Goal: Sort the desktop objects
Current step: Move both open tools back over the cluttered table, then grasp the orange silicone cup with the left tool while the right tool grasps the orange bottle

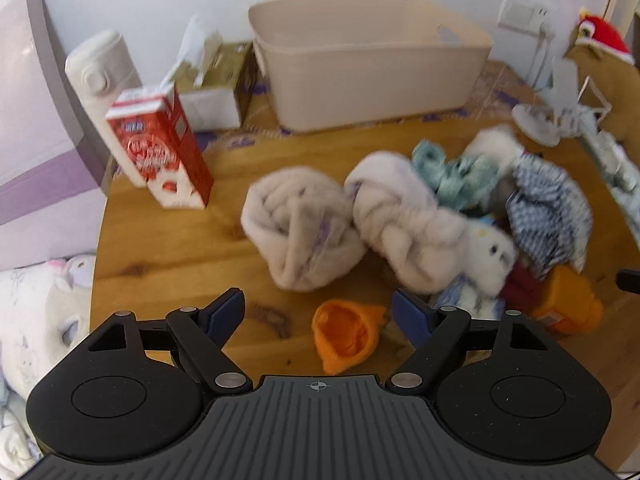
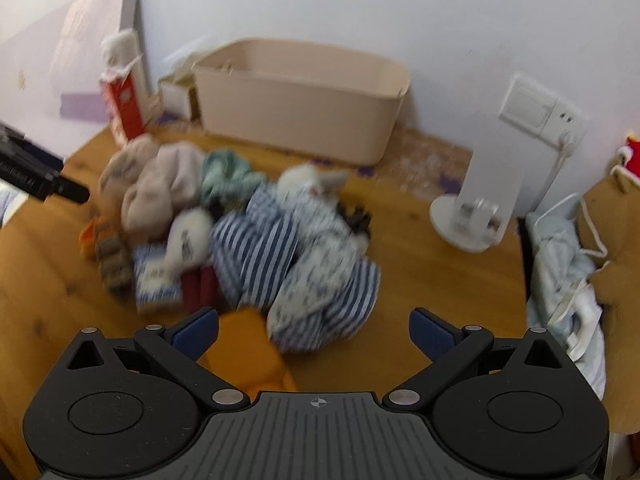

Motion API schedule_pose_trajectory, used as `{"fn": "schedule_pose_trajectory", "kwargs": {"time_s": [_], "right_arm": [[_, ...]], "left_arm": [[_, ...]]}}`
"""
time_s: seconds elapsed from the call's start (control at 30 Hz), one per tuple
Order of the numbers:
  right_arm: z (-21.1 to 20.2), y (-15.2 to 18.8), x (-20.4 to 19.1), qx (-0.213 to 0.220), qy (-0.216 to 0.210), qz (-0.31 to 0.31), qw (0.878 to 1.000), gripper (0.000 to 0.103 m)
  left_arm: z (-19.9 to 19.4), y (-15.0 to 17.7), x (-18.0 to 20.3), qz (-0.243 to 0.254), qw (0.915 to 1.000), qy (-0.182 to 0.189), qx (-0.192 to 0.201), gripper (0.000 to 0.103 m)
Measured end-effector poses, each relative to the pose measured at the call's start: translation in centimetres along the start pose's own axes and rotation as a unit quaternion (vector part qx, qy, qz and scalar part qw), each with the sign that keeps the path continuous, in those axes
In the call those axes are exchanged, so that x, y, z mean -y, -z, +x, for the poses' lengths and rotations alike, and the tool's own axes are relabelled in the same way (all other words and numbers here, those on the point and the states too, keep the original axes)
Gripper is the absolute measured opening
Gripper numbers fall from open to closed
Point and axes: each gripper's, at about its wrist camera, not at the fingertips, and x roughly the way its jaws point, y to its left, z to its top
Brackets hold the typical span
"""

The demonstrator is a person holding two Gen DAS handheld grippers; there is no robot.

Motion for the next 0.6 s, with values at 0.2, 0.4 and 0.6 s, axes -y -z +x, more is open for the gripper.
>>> {"fn": "schedule_pose_trajectory", "kwargs": {"time_s": [0.2,0.4,0.6], "right_arm": [[1.1,1.8,-0.3,-0.022,-0.024,0.0,0.999,0.103],[3.1,2.7,-0.7,-0.066,-0.06,0.01,0.996,0.103],[5.3,2.9,-2.0,-0.086,-0.074,0.008,0.994,0.103]], "left_arm": [[1.8,1.4,-0.3,-0.024,0.9993,-0.008,-0.029,0.082],[3.5,2.0,0.2,-0.001,0.9988,-0.014,-0.048,0.082],[5.4,1.9,0.6,0.011,0.9981,-0.01,-0.06,0.082]]}}
